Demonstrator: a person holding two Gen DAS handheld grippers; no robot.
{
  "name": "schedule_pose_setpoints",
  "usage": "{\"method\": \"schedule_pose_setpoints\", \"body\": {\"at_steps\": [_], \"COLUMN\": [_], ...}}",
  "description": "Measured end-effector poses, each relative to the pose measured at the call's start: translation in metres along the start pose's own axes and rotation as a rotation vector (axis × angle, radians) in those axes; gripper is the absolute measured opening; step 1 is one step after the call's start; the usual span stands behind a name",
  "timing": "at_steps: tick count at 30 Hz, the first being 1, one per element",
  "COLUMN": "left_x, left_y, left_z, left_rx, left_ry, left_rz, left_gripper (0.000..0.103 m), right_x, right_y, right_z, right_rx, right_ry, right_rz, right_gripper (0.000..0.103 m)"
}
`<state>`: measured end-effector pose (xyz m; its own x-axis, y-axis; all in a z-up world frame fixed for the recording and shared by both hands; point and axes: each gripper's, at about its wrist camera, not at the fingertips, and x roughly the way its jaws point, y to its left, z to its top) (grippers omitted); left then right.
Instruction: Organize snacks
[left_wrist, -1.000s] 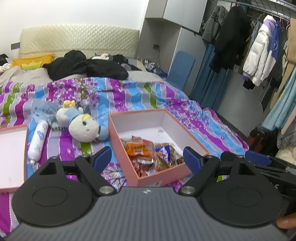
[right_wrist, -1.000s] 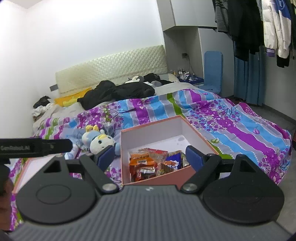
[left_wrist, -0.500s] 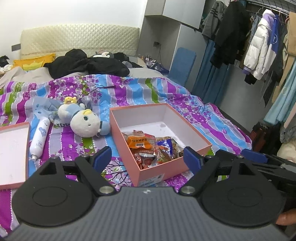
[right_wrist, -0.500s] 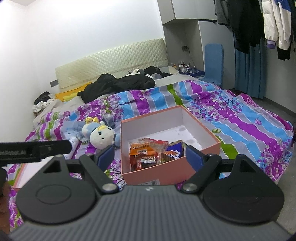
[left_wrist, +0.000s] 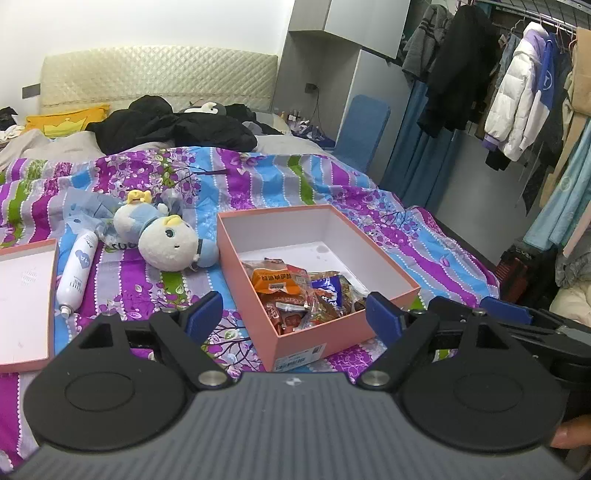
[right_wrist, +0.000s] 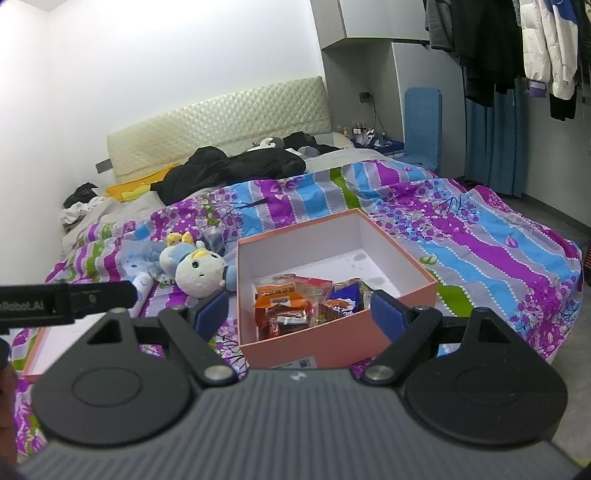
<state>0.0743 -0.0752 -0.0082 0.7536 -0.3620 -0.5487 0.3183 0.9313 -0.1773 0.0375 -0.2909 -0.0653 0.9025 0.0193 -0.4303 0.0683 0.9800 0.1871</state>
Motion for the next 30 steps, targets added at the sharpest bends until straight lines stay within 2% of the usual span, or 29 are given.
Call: {"method": "schedule_pose_setpoints", "body": {"at_steps": [9,22,23,25,30], "left_x": [-0.008,-0.005,-0.006,-0.005,-0.003], "left_y": [-0.011,-0.002,-0.002,-0.003,-0.005], "left_z": [0.000,0.000,0.000,-0.001,-0.001], "left_rx": [0.047,-0.002,-0.001,-0.002,0.005], "left_ry": [-0.032,-0.005,-0.004,0.001,-0.003], "left_rz": [0.001,0.059,0.059,0.061,0.079], "left_gripper": [0.100,0.102,0.103,0.103,0.103], "right_x": [-0.003,-0.005,-0.005,-0.006,-0.004], "right_y": [-0.002,-0.003,-0.003,-0.004,-0.011], "right_z": [0.000,0.000,-0.001,-0.002,-0.003], "right_rx": [0.011,0.000,-0.001,0.001,0.030], "right_ry": [-0.016,-0.040,-0.047,-0.056,-0.044], "right_rz": [-0.019,-0.048,-0.062,-0.065,-0.055], "right_gripper": [0.085,0.085,0.086,0.103,0.103]}}
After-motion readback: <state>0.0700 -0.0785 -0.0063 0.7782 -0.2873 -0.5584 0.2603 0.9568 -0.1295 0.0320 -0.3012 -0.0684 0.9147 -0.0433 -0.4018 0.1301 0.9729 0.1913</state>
